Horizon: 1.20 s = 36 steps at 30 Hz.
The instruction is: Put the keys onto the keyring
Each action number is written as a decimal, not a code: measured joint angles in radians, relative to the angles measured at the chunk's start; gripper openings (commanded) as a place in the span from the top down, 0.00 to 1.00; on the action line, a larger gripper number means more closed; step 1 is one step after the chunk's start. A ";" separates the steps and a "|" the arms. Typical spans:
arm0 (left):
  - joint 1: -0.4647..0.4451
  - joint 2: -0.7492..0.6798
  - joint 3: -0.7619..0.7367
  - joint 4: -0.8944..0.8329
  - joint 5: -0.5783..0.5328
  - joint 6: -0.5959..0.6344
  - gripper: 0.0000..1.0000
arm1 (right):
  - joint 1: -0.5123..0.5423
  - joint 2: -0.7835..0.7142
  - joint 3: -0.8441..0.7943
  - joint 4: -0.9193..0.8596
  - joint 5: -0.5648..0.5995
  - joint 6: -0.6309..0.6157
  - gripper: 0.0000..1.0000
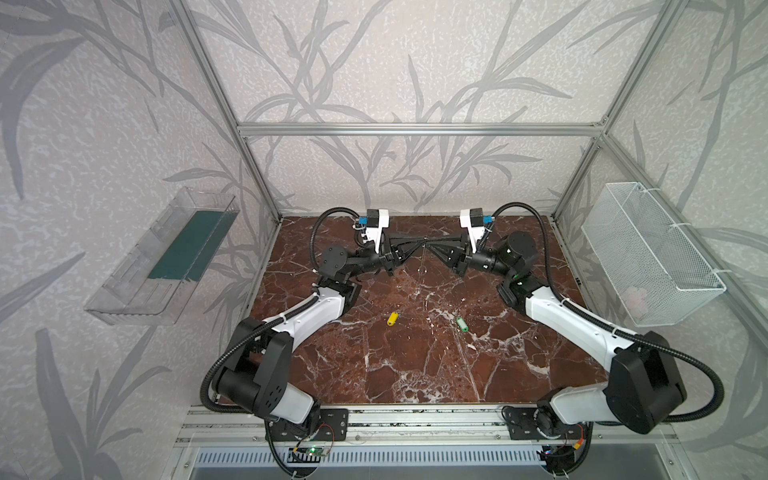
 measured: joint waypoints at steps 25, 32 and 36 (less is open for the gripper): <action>-0.005 0.016 0.005 -0.033 -0.009 0.013 0.65 | -0.001 -0.003 0.085 -0.275 -0.011 -0.118 1.00; -0.004 -0.055 0.005 -0.215 -0.027 0.112 0.65 | -0.001 -0.018 0.146 -0.552 0.000 -0.313 1.00; -0.003 -0.169 0.039 -0.527 -0.085 0.291 0.66 | -0.001 -0.016 0.250 -0.807 0.009 -0.475 1.00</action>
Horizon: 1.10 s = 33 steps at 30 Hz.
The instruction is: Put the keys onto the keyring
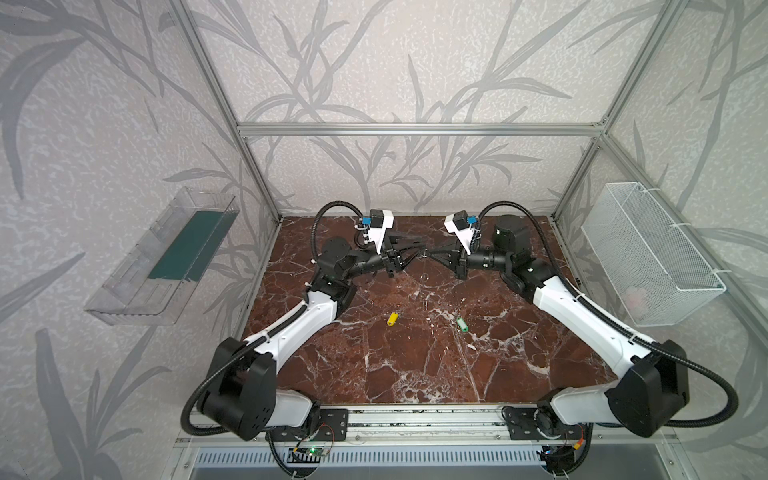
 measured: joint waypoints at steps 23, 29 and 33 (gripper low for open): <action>-0.105 -0.198 0.071 -0.863 -0.145 0.511 0.75 | 0.050 0.052 0.191 -0.672 0.125 -0.629 1.00; -0.126 -0.186 0.052 -0.839 -0.125 0.511 0.74 | 0.051 0.049 0.143 -0.642 0.099 -0.649 1.00; -0.132 -0.167 0.051 -0.818 -0.115 0.511 0.73 | 0.055 0.047 0.132 -0.631 0.091 -0.650 1.00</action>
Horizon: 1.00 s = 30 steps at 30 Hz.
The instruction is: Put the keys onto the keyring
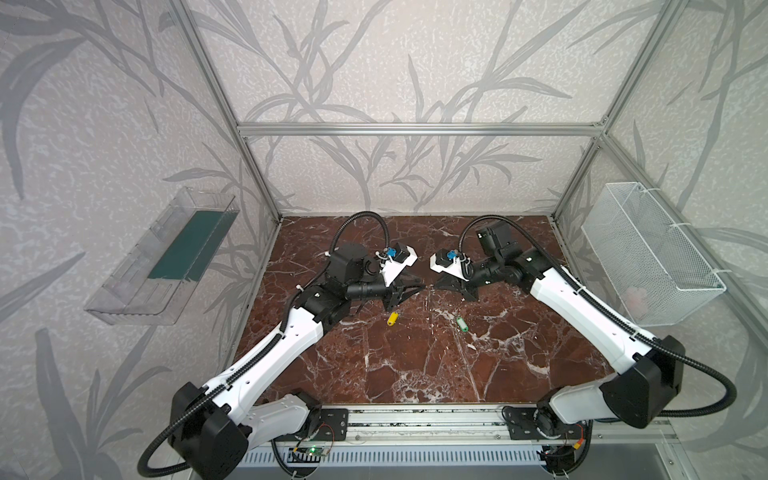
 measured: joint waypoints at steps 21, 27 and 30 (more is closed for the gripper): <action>-0.029 0.060 0.017 -0.004 0.007 0.010 0.73 | 0.003 -0.048 -0.021 0.056 -0.084 0.001 1.00; -0.039 0.076 0.037 -0.019 0.006 0.019 0.76 | 0.003 -0.048 -0.023 0.059 -0.094 0.001 1.00; -0.043 0.079 0.044 -0.030 0.006 0.025 0.80 | 0.002 -0.050 -0.026 0.060 -0.094 0.001 1.00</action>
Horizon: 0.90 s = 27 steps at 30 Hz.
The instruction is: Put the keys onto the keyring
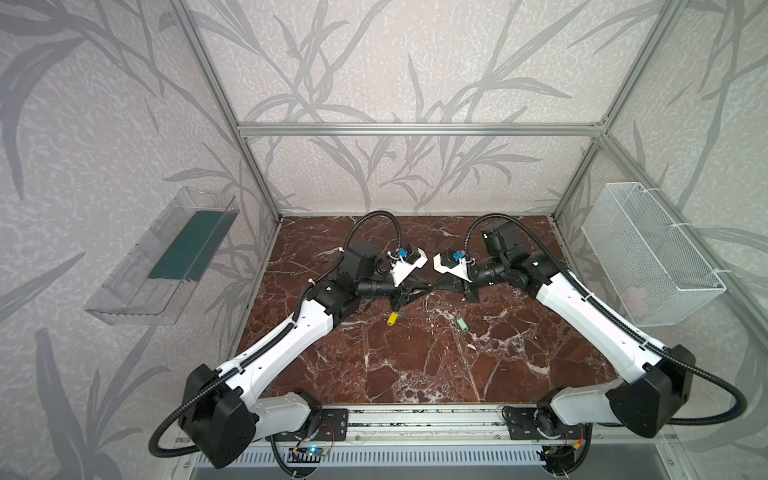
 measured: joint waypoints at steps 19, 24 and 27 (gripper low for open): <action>-0.020 0.000 0.002 -0.012 -0.048 0.016 1.00 | -0.002 -0.015 -0.012 0.023 0.014 0.016 1.00; -0.031 -0.050 -0.079 0.106 -0.147 -0.012 1.00 | -0.001 -0.045 -0.057 0.132 0.093 0.095 0.58; -0.033 -0.078 -0.135 0.171 -0.227 -0.027 1.00 | -0.002 -0.082 -0.103 0.205 0.172 0.158 0.47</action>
